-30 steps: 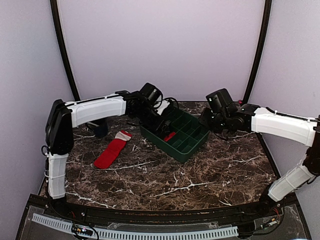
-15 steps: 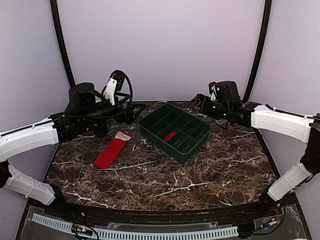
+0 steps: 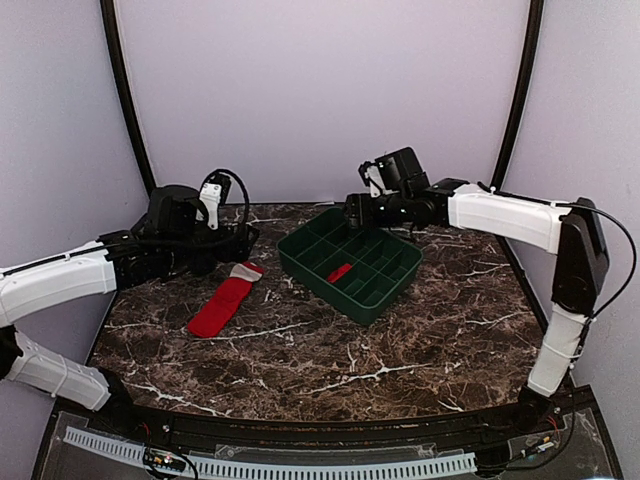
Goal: Roll the socks
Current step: Move the bin to the corner of the board.
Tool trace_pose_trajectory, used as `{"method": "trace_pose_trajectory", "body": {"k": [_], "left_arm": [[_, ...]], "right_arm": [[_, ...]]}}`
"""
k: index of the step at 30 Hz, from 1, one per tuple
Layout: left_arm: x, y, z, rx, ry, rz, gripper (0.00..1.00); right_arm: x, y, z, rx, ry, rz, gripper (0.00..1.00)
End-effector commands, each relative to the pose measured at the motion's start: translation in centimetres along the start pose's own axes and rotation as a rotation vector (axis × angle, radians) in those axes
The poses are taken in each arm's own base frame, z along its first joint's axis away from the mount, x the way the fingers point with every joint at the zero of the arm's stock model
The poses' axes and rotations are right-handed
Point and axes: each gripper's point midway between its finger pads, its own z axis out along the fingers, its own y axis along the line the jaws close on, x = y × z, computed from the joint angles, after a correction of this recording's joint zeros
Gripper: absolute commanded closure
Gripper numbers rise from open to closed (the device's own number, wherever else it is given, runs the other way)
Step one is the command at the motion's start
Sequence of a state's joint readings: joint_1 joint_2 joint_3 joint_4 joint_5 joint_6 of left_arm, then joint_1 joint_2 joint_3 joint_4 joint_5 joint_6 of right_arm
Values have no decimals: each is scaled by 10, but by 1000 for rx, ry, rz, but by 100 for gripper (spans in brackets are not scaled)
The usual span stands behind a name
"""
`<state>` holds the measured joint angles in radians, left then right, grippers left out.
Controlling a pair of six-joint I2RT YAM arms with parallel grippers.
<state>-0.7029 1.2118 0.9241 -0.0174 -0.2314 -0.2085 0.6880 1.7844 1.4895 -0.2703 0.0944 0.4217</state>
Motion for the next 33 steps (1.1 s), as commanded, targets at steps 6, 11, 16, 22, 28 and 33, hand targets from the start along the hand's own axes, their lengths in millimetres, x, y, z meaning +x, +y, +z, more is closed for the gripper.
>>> {"method": "trace_pose_trajectory", "body": {"k": [6, 11, 16, 22, 28, 33], "left_arm": [[96, 59, 13, -387, 413, -47, 11], [127, 66, 22, -468, 516, -129, 11], [143, 75, 27, -510, 554, -194, 10], [172, 83, 29, -524, 619, -262, 10], [196, 82, 32, -521, 674, -283, 10], [211, 83, 32, -524, 701, -299, 10]], "right_arm": [[47, -13, 47, 94, 250, -217, 36], [63, -15, 63, 89, 308, -249, 43], [77, -19, 71, 83, 351, -269, 47], [93, -24, 77, 79, 400, -286, 50], [103, -34, 83, 85, 435, -285, 56], [107, -43, 90, 91, 450, -280, 64]]}}
